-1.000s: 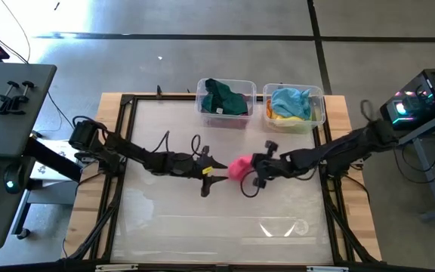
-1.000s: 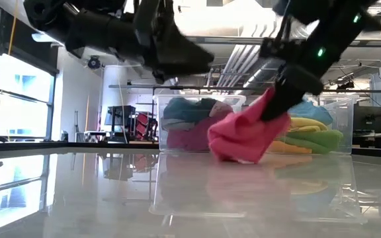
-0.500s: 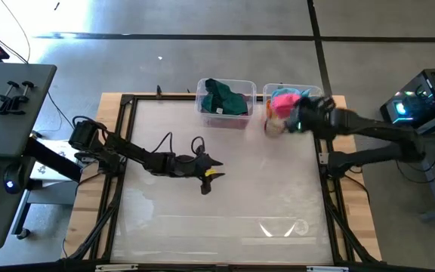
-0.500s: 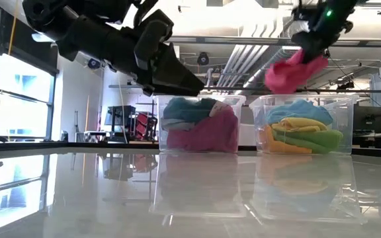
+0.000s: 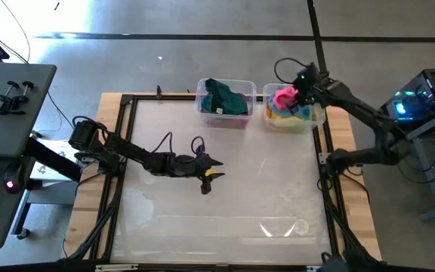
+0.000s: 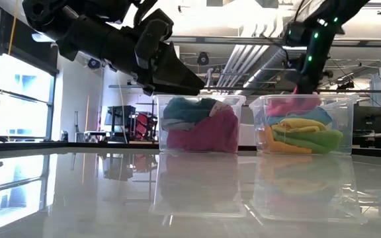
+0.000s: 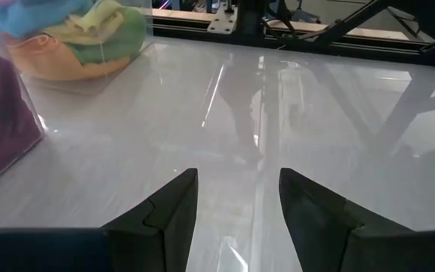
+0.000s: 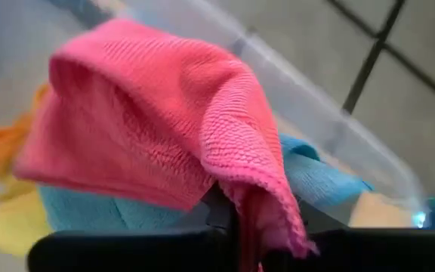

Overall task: Sort towels by color in basket
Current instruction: Put the pink towel into the right transparent bin, then return to Home Position

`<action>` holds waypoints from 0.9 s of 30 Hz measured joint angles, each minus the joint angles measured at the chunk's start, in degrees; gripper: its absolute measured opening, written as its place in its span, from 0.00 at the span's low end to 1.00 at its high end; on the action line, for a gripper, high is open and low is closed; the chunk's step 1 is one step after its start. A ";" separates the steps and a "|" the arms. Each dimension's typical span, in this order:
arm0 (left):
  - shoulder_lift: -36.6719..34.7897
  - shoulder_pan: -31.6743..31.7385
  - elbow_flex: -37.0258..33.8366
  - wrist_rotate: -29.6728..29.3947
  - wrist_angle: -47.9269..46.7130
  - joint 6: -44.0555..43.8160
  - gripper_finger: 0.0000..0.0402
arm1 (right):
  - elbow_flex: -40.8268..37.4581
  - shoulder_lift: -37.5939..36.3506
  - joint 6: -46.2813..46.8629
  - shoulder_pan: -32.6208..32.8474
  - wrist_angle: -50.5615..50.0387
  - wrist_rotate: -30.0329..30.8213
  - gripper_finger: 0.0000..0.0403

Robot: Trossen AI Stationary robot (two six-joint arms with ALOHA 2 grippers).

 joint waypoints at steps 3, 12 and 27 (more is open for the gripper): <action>0.00 0.01 0.00 0.00 -0.03 0.00 0.43 | 0.00 3.08 -1.23 -1.61 -0.15 -4.46 0.14; 0.00 -0.42 0.00 -0.02 0.00 -0.11 0.43 | 2.15 1.15 -1.58 -1.91 -3.62 -2.81 0.47; 0.02 -2.33 0.07 -0.12 14.84 3.96 0.43 | -11.78 -30.10 5.75 11.75 5.47 -14.35 0.49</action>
